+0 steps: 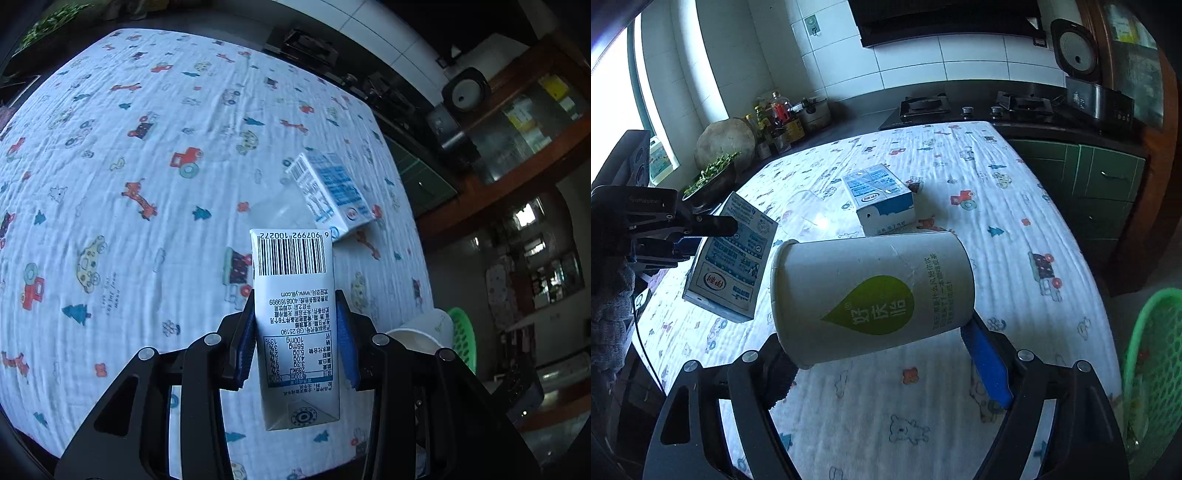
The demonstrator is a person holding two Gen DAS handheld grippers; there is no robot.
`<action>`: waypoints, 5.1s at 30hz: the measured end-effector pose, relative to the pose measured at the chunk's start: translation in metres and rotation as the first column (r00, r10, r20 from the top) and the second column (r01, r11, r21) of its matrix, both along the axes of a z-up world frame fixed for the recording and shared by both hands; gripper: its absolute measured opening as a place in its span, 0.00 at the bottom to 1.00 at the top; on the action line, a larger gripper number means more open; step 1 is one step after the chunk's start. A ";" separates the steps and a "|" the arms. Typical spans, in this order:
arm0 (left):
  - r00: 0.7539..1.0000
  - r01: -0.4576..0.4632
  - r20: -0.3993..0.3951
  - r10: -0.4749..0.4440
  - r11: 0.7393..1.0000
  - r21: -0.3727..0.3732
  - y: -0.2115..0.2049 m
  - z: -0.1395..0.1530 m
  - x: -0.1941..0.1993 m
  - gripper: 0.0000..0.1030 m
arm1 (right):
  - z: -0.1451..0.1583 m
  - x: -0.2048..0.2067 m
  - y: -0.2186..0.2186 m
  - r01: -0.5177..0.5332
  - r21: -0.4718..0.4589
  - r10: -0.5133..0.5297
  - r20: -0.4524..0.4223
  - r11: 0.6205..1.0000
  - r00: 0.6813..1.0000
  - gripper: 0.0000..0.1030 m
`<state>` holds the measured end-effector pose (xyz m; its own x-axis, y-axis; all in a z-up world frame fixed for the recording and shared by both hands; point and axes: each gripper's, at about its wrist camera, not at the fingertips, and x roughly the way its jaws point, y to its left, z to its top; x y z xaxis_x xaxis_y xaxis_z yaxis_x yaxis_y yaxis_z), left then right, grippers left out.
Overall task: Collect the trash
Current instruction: 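Carry the milk carton and paper cup over the basket and open both grippers, then withdraw both open grippers from the basket back over the table, then grasp the white-and-blue milk carton with the right gripper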
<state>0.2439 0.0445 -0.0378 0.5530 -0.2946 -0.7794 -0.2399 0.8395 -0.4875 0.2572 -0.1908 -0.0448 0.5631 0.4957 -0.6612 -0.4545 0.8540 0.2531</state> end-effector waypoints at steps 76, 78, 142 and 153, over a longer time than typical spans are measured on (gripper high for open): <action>0.855 0.489 0.062 -0.514 0.841 0.230 -0.230 0.001 0.019 0.57 | -0.001 -0.086 -0.225 0.491 -0.061 -0.486 0.079 0.869 0.871 0.87; 0.877 0.453 0.054 -0.477 0.860 0.235 -0.206 0.000 0.019 0.57 | 0.002 -0.082 -0.215 0.467 -0.051 -0.463 0.074 0.883 0.883 0.87; 0.962 0.214 0.150 -0.227 0.972 0.100 0.058 -0.011 0.057 0.04 | 0.003 0.150 0.113 -0.141 -0.163 0.145 0.015 0.977 0.989 0.89; 0.967 0.198 0.141 -0.211 0.975 0.101 0.062 -0.014 0.057 0.04 | -0.020 0.186 0.143 -0.180 -0.207 0.175 -0.043 0.962 0.984 0.89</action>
<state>0.3004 0.1070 -0.0515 0.6001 -0.3498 -0.7194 0.0118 0.9031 -0.4293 0.4431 -0.0473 -0.0651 0.4617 0.4357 -0.7727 -0.5993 0.7954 0.0904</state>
